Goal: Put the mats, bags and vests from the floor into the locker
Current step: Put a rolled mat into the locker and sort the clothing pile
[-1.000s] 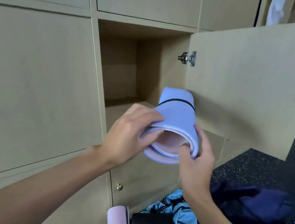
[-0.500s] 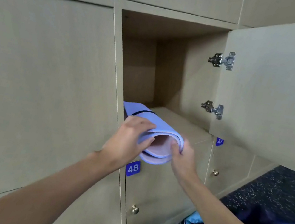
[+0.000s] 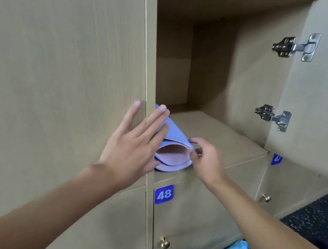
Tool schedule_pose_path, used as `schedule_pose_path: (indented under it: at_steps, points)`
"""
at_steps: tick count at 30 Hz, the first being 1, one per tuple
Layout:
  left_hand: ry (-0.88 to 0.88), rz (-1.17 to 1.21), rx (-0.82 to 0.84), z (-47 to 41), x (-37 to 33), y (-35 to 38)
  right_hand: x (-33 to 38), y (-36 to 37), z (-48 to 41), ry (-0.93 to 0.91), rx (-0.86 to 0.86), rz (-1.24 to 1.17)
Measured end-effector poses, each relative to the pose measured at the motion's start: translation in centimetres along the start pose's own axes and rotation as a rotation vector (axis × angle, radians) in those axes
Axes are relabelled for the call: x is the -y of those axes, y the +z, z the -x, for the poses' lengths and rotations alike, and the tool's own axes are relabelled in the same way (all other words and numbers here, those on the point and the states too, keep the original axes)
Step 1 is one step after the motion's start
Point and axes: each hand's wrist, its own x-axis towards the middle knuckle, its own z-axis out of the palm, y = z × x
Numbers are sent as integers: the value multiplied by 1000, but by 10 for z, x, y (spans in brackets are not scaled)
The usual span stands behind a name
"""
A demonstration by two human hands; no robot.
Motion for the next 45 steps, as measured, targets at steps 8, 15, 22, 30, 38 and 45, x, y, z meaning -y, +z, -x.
schedule_pose_path:
  at_steps: [8, 15, 22, 30, 38, 45]
  points:
    - [-49, -203, 16, 5, 2, 7, -6, 19, -30, -16, 54, -18]
    - [-77, -188, 35, 3, -1, 5, -10, 28, -26, -71, -25, -50]
    - [-149, -197, 50, 5, -6, 3, -12, 38, -12, -114, 46, -131]
    - [-151, -190, 69, 4, -5, 0, -4, 32, -22, -38, 202, -84]
    - [-147, -174, 64, 3, -5, 0, 8, 27, -29, 88, 365, 26]
    - [-155, -184, 73, 2, -8, 2, 9, 36, -50, 91, 432, 78]
